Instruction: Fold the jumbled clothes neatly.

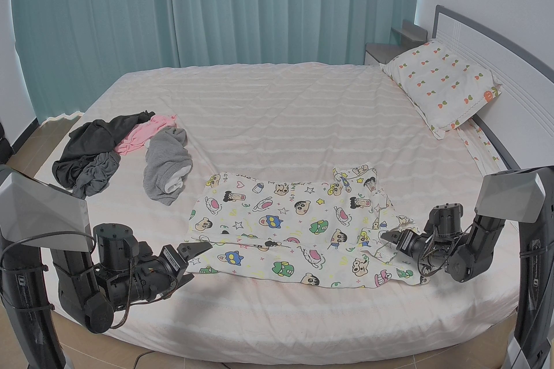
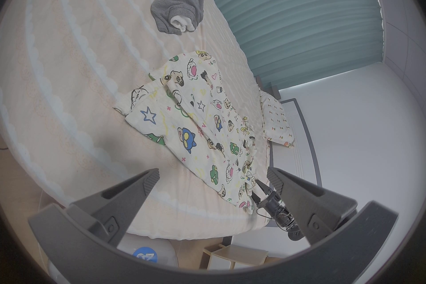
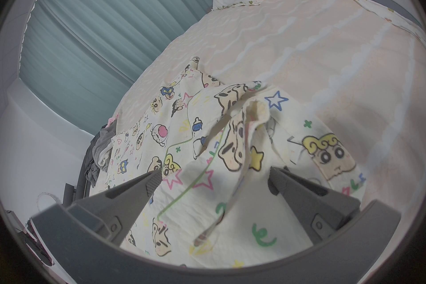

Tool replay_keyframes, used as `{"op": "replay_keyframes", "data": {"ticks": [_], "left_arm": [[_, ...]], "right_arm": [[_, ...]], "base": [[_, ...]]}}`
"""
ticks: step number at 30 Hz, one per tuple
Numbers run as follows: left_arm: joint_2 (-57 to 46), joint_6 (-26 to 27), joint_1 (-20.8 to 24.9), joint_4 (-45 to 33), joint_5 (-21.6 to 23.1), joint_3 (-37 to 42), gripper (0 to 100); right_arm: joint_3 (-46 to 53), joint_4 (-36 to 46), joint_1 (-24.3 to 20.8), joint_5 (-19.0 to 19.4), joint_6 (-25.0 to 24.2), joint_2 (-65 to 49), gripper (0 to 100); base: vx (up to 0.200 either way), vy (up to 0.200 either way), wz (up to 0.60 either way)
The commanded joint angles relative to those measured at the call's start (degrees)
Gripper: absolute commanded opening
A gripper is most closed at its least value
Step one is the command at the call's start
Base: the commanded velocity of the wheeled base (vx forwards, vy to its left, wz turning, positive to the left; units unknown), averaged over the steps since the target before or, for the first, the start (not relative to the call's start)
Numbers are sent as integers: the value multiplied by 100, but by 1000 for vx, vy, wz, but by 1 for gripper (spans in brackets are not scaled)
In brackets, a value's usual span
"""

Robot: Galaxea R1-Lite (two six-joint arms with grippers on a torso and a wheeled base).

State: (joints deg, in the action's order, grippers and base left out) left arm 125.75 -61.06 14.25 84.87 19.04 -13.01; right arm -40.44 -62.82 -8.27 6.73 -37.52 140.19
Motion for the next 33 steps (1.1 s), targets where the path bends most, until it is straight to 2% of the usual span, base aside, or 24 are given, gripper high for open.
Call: {"op": "replay_keyframes", "data": {"ticks": [1, 4, 5, 13, 19, 30, 33], "left_arm": [[11, -2, -1, 3, -23, -9, 100], [11, -2, 8, 3, -32, -9, 100], [11, -2, 8, 3, -32, -9, 100], [11, -2, 8, 3, -32, -9, 100], [11, -2, -1, 3, -32, -9, 100], [11, -2, -1, 3, -32, 0, 100], [11, -2, -1, 30, -32, 70, 100]], "right_arm": [[-166, 15, -26, -5, 26, 158, 100], [-272, 6, -26, -5, 114, 245, 100], [-289, 15, -26, -5, 114, 245, 0], [-175, -55, 18, -84, 34, 131, 0], [185, -55, -131, -84, -176, -440, 0], [616, 42, -255, -102, -159, -1187, 0], [590, 692, -395, -110, -150, -1741, 0]], "base": [[0, 0, 0], [0, 0, 0], [0, 0, 0], [0, 0, 0], [0, 0, 0], [0, 0, 0], [0, 0, 0]]}}
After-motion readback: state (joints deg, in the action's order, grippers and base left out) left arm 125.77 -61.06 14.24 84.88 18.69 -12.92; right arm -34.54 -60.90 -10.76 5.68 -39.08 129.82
